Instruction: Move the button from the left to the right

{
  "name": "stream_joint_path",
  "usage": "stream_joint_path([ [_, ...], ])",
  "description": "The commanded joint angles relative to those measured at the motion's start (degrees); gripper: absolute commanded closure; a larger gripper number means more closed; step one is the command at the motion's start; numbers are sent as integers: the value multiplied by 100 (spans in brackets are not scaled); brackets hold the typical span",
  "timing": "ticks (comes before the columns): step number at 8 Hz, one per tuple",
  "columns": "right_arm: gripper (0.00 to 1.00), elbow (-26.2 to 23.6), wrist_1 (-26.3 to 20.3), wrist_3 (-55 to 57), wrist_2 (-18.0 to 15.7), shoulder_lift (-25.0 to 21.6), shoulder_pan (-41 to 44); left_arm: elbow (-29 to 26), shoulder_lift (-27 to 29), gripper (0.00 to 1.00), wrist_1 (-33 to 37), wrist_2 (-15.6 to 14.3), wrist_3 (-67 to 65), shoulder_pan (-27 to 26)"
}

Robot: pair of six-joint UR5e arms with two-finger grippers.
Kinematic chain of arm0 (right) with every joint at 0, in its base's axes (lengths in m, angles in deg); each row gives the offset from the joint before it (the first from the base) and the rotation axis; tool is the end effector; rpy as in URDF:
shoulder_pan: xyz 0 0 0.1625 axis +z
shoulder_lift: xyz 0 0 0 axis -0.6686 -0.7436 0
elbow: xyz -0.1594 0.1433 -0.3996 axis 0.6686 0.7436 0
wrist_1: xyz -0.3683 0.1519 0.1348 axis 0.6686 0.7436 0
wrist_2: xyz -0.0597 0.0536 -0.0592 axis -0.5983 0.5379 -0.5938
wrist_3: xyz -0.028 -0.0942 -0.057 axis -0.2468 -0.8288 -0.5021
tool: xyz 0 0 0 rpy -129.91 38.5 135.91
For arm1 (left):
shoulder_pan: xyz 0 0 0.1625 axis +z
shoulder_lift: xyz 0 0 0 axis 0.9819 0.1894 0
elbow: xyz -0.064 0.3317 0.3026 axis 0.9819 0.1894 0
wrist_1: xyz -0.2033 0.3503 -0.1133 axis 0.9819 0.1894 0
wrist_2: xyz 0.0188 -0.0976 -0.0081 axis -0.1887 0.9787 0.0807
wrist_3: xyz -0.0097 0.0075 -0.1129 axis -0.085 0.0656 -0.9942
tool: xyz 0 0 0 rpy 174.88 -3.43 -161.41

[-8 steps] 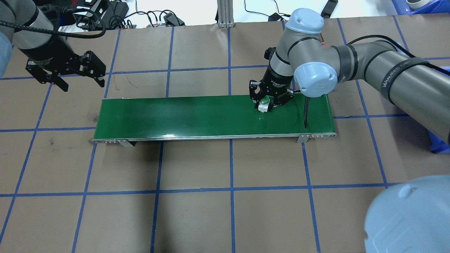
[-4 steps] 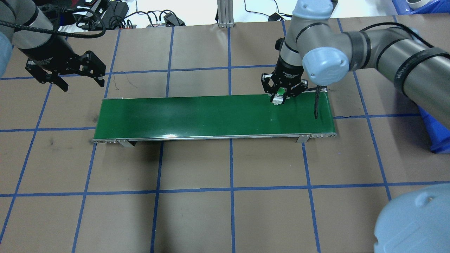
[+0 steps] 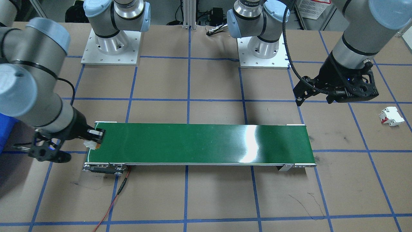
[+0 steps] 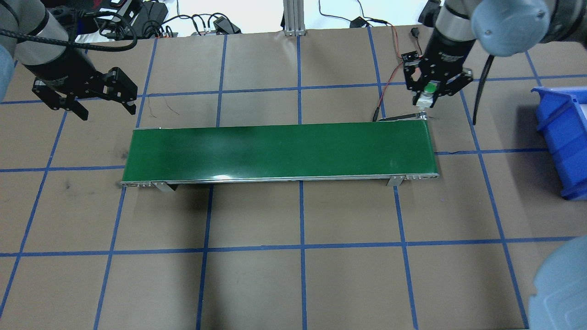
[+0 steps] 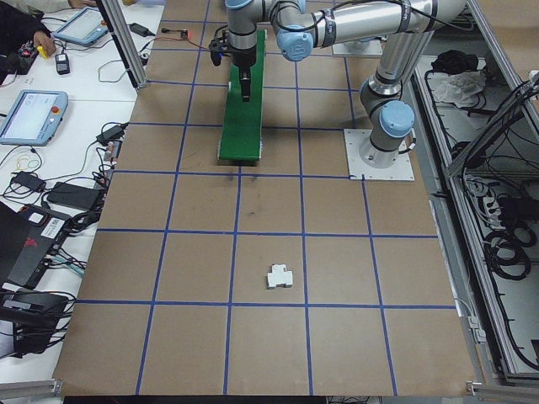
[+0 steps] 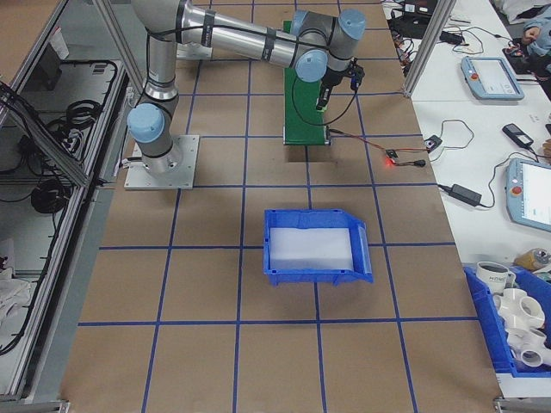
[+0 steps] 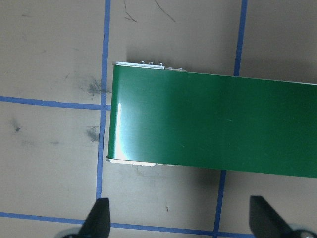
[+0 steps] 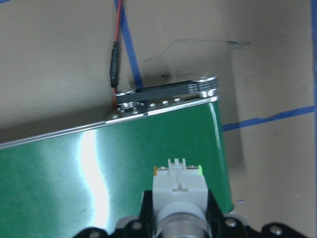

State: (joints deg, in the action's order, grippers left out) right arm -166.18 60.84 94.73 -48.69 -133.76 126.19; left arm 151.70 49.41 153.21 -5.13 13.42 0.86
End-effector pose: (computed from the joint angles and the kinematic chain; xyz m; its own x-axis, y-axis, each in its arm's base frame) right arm 0.0764 -0.6232 0.3800 -0.9721 0.2330 -0.0282 0.2267 0.9632 0.1441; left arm -0.0245 -0.5254 0.4721 -0.9948 -0.0998 -0.0203 -0.0995 0.9949 -0.0163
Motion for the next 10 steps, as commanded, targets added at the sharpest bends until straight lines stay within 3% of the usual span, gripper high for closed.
stream_joint_path([
  [1,100,70,69,-885,-338,-404,-1071,26,-47,0,-6,9,0,9],
  [2,100,79,184,-1350,-348,-457,-1597,35,-47,0,-6,9,0,9],
  [4,100,123,246,-2324,-951,-458,-2416,35,-74,0,-6,9,0,9],
  [5,100,166,438,-2905,-998,-414,-2907,35,-74,0,-6,9,0,9],
  [7,100,176,747,-3766,-928,-134,-3463,35,-74,0,-15,9,0,9],
  [10,100,158,765,-4185,-735,490,-3922,18,-74,0,-6,9,9,9],
])
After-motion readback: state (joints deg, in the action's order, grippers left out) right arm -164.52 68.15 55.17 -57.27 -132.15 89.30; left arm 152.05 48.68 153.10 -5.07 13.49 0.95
